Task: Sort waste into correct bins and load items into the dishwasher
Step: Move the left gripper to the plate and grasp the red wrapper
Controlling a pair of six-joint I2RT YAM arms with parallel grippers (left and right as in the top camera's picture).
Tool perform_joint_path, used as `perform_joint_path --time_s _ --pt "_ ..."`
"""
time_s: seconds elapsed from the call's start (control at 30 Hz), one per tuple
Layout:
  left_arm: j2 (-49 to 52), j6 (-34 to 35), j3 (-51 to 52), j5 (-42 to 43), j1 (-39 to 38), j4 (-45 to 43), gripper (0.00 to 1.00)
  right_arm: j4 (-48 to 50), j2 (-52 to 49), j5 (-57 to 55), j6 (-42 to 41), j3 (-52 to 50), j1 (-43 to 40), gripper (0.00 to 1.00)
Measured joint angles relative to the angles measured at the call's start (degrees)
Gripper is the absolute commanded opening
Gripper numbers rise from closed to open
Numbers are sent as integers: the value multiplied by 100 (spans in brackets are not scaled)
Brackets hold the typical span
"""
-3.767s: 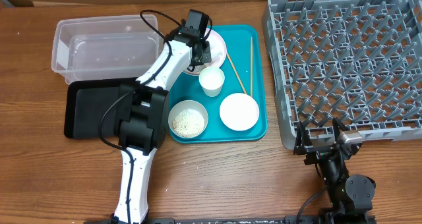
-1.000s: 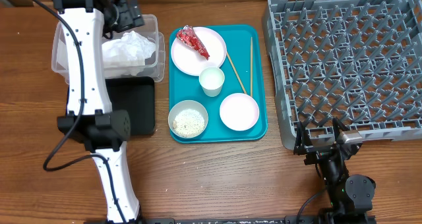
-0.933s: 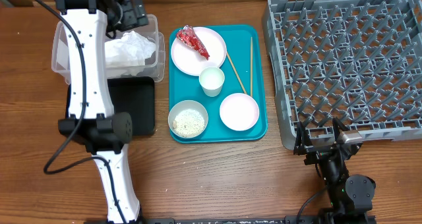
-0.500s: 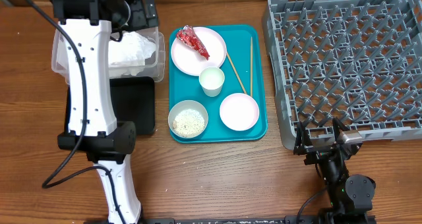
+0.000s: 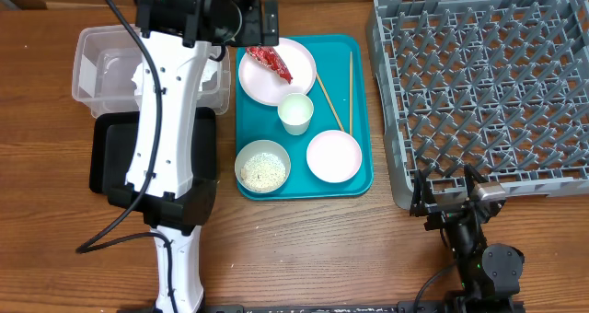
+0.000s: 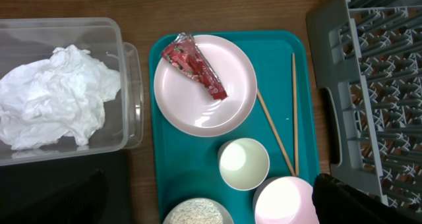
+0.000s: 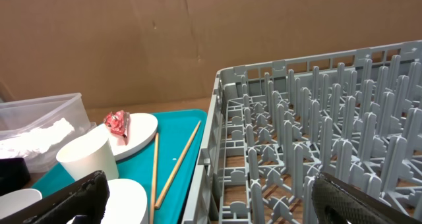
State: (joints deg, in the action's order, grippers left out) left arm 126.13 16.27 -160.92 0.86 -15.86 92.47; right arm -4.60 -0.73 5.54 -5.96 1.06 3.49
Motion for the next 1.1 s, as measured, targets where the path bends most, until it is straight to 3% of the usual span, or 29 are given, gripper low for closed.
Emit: perform_joint_path --time_s 0.47,1.1 --pt "4 -605 1274 4 -901 -1464 100 4 0 0 0 0 0 100" --pt "13 -1246 1360 138 -951 -2312 100 2 0 0 0 0 0 100"
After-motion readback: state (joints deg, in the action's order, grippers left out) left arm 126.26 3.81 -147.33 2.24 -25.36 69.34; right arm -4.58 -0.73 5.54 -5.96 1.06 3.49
